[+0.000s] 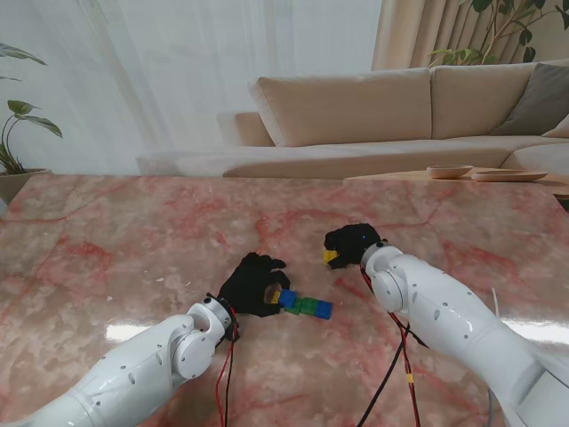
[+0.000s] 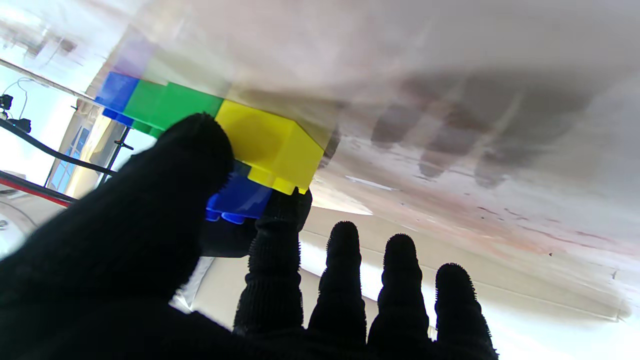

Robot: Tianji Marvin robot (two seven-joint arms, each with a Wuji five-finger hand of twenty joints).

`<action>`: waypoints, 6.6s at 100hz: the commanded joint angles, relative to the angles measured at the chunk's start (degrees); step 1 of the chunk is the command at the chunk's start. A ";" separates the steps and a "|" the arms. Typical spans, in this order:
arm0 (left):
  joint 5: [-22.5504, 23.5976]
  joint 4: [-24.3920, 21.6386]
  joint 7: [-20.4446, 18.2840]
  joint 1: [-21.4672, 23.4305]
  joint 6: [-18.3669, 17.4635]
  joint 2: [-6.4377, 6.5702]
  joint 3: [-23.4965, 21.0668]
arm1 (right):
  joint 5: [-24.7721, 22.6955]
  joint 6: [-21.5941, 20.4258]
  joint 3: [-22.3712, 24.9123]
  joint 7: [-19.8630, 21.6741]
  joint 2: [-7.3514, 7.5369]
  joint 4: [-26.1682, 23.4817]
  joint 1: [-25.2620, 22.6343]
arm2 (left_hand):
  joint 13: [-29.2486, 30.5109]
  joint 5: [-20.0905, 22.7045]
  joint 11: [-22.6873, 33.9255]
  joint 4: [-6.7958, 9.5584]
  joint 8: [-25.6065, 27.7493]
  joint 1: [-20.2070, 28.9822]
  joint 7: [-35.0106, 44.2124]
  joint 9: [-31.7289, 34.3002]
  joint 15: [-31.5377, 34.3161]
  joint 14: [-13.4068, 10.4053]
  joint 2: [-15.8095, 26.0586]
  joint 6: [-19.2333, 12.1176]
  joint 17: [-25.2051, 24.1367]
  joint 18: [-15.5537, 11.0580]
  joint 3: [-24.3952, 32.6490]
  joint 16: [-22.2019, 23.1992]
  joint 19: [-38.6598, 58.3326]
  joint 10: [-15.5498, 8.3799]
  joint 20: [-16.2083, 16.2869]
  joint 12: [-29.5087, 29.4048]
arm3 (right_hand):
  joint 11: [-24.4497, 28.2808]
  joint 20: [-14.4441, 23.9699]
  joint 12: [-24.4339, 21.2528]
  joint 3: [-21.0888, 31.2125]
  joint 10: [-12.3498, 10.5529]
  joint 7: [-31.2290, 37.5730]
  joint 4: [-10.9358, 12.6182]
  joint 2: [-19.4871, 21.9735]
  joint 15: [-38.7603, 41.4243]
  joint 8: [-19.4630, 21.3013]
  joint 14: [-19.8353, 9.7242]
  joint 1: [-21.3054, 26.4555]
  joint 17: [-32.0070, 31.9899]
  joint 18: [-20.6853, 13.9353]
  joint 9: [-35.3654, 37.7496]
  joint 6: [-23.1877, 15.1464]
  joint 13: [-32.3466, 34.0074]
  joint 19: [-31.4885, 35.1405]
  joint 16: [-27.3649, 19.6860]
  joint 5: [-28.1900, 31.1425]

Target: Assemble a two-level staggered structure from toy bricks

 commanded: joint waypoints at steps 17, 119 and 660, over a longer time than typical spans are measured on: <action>0.42 3.18 -0.49 2.48 0.73 0.26 1.38 | -4.23 4.24 7.26 3.49 2.39 -8.89 -7.78 | -0.10 -1.25 -0.12 1.55 1.45 -0.77 0.13 -0.87 0.00 0.74 1.35 -0.84 -0.49 -0.26 -0.38 0.36 -0.03 -1.00 0.79 -0.17 | 0.19 2.24 1.20 0.48 -0.49 4.59 -2.00 0.40 1.38 -1.12 -0.62 3.20 1.13 -0.44 2.97 -6.51 2.87 3.48 1.47 5.37; 0.04 3.89 0.95 2.04 0.91 -0.60 2.73 | -13.51 12.23 22.94 12.41 4.50 -41.04 -30.21 | -0.01 -2.42 -0.05 1.64 9.31 -1.95 6.14 -0.27 -0.30 0.92 1.15 -2.25 -0.48 -0.08 -2.40 0.39 -0.19 -0.89 0.47 0.59 | -3.36 3.23 7.96 3.50 1.91 5.48 -2.37 -0.27 3.37 -2.41 1.64 2.60 3.45 1.65 11.28 -5.73 8.14 8.80 4.67 12.68; -0.03 5.16 1.13 1.58 -1.50 -0.59 3.00 | -13.92 17.56 13.46 -2.62 2.33 -36.45 -30.84 | 0.02 -2.86 -0.13 1.53 11.26 -2.03 5.89 -0.33 -0.40 0.70 1.13 -2.20 -0.45 -0.15 -1.36 0.25 -0.21 -1.12 0.28 0.49 | -3.90 4.11 5.92 11.46 2.83 7.17 -2.48 -4.82 15.93 -8.01 -1.87 5.38 20.77 -2.05 21.89 -4.04 24.75 30.15 9.34 15.24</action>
